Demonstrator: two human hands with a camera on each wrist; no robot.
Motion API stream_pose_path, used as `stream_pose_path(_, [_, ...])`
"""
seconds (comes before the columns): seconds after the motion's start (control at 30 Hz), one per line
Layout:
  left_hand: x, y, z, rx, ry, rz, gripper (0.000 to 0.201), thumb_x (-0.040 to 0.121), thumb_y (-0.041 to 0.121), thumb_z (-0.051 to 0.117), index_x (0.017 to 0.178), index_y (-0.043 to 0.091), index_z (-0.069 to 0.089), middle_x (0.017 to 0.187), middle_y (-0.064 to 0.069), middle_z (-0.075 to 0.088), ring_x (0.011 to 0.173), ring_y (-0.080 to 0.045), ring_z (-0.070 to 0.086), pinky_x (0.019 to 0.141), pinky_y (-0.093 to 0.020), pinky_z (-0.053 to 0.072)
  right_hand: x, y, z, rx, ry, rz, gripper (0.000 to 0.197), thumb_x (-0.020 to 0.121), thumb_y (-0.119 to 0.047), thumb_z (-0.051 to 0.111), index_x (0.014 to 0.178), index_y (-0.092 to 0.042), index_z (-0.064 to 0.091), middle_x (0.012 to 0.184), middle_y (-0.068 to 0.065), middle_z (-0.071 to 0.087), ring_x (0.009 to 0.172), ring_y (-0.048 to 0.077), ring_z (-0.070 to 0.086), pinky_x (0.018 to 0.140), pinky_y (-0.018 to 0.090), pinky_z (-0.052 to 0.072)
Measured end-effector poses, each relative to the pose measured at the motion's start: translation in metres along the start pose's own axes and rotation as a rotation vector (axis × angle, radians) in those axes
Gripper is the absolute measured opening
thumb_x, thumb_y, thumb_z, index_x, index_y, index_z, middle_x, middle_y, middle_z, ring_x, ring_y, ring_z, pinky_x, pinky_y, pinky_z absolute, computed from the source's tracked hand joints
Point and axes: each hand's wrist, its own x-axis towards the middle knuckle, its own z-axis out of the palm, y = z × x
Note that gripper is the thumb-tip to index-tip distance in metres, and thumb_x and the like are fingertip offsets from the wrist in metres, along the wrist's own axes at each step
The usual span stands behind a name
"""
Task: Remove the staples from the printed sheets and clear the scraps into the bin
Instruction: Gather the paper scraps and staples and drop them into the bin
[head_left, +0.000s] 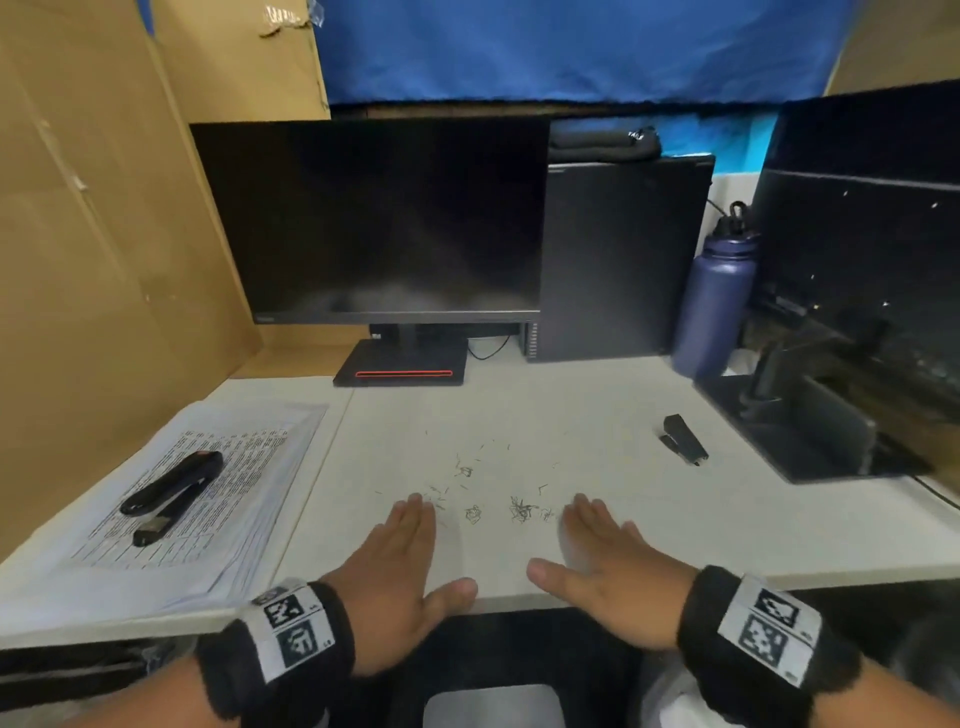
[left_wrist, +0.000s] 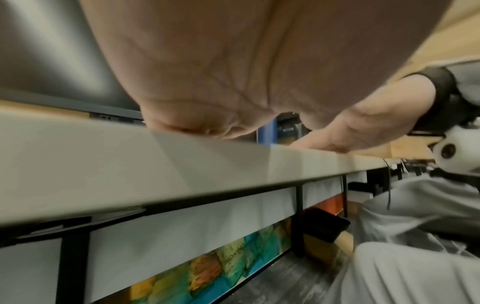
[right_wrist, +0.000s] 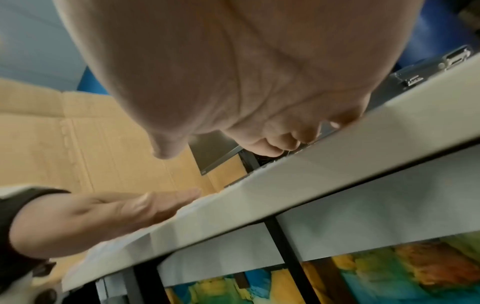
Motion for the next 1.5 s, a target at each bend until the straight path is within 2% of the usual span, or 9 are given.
stream_pose_path(0.13, [0.023, -0.014, -0.047, -0.026, -0.021, -0.088, 0.098, 0.097, 0.069, 0.032, 0.159, 0.011, -0.018, 0.166, -0.004, -0.023, 0.155, -0.019, -0.014, 0.127, -0.037, 0.001, 0.009, 0.024, -0.043, 0.039, -0.003, 0.12, 0.105, 0.086, -0.08, 0.031, 0.158, -0.012, -0.005, 0.166, 0.005, -0.014, 0.153, 0.017, -0.011, 0.124, 0.037, 0.003])
stream_pose_path(0.27, [0.07, -0.038, -0.073, -0.068, 0.051, -0.19, 0.091, 0.101, 0.055, 0.043, 0.161, 0.011, -0.009, 0.17, -0.008, -0.006, 0.157, -0.025, 0.007, 0.126, -0.041, 0.015, 0.026, 0.024, -0.079, -0.129, -0.046, 0.197, 0.095, 0.092, -0.072, 0.037, 0.159, -0.013, 0.006, 0.167, 0.006, 0.001, 0.154, 0.022, 0.004, 0.122, 0.036, 0.007])
stream_pose_path(0.53, [0.151, -0.022, -0.079, -0.087, 0.059, -0.261, 0.083, 0.1, 0.059, 0.039, 0.159, 0.007, 0.015, 0.163, -0.014, 0.028, 0.144, -0.032, 0.038, 0.117, -0.042, 0.033, 0.1, 0.022, -0.1, -0.201, 0.024, 0.291, 0.082, 0.086, -0.067, 0.051, 0.147, -0.015, 0.036, 0.151, 0.006, 0.04, 0.134, 0.026, 0.044, 0.108, 0.037, 0.037])
stream_pose_path(0.63, [0.149, -0.006, -0.079, -0.036, -0.011, -0.177, 0.075, 0.1, 0.056, 0.041, 0.153, 0.005, 0.027, 0.157, -0.016, 0.034, 0.139, -0.033, 0.041, 0.107, -0.039, 0.037, 0.113, 0.008, -0.091, -0.211, 0.034, 0.244, 0.094, 0.077, -0.074, 0.053, 0.144, -0.011, 0.034, 0.147, 0.007, 0.038, 0.133, 0.027, 0.04, 0.108, 0.042, 0.037])
stream_pose_path(0.7, [0.135, -0.002, -0.075, -0.023, -0.053, -0.064, 0.068, 0.101, 0.052, 0.042, 0.149, 0.006, 0.03, 0.156, -0.013, 0.036, 0.137, -0.03, 0.044, 0.101, -0.036, 0.037, 0.114, -0.001, -0.082, -0.23, -0.036, 0.159, 0.105, 0.079, -0.076, 0.049, 0.152, -0.009, 0.019, 0.16, 0.009, 0.019, 0.146, 0.027, 0.023, 0.114, 0.046, 0.029])
stream_pose_path(0.83, [0.099, -0.013, -0.057, 0.05, -0.165, 0.156, 0.082, 0.103, 0.053, 0.036, 0.161, 0.02, -0.011, 0.168, 0.008, -0.013, 0.156, -0.011, -0.001, 0.127, -0.032, 0.007, 0.095, -0.009, -0.074, -0.235, -0.272, -0.044, 0.106, 0.087, -0.075, 0.044, 0.157, -0.021, -0.013, 0.164, -0.007, -0.019, 0.153, 0.012, -0.009, 0.124, 0.037, 0.004])
stream_pose_path(1.07, [0.14, -0.027, -0.091, 0.042, -0.06, 0.103, 0.073, 0.105, 0.044, 0.036, 0.163, 0.022, -0.002, 0.17, 0.007, -0.006, 0.156, -0.01, 0.005, 0.125, -0.029, 0.008, 0.138, -0.028, -0.107, -0.292, -0.114, -0.055, 0.082, 0.099, -0.045, 0.049, 0.159, -0.025, -0.003, 0.165, -0.012, -0.013, 0.153, 0.009, 0.004, 0.123, 0.034, 0.014])
stream_pose_path(1.27, [0.135, -0.008, -0.081, 0.183, -0.176, 0.163, 0.078, 0.105, 0.054, 0.031, 0.162, 0.017, -0.008, 0.169, 0.0, -0.013, 0.157, -0.016, -0.004, 0.128, -0.04, 0.006, 0.145, -0.038, -0.079, -0.393, -0.239, -0.122, 0.094, 0.089, -0.073, 0.041, 0.158, -0.029, -0.006, 0.165, -0.011, -0.016, 0.153, 0.014, -0.001, 0.124, 0.042, 0.011])
stream_pose_path(1.5, [0.099, -0.041, -0.076, 0.019, -0.213, 0.241, 0.071, 0.106, 0.045, 0.038, 0.162, 0.028, -0.001, 0.167, 0.018, -0.012, 0.152, 0.002, -0.009, 0.126, -0.026, -0.002, 0.083, -0.001, -0.078, -0.158, -0.331, -0.201, 0.086, 0.092, -0.069, 0.04, 0.157, -0.035, -0.005, 0.16, -0.025, -0.015, 0.148, -0.004, -0.009, 0.123, 0.027, -0.001])
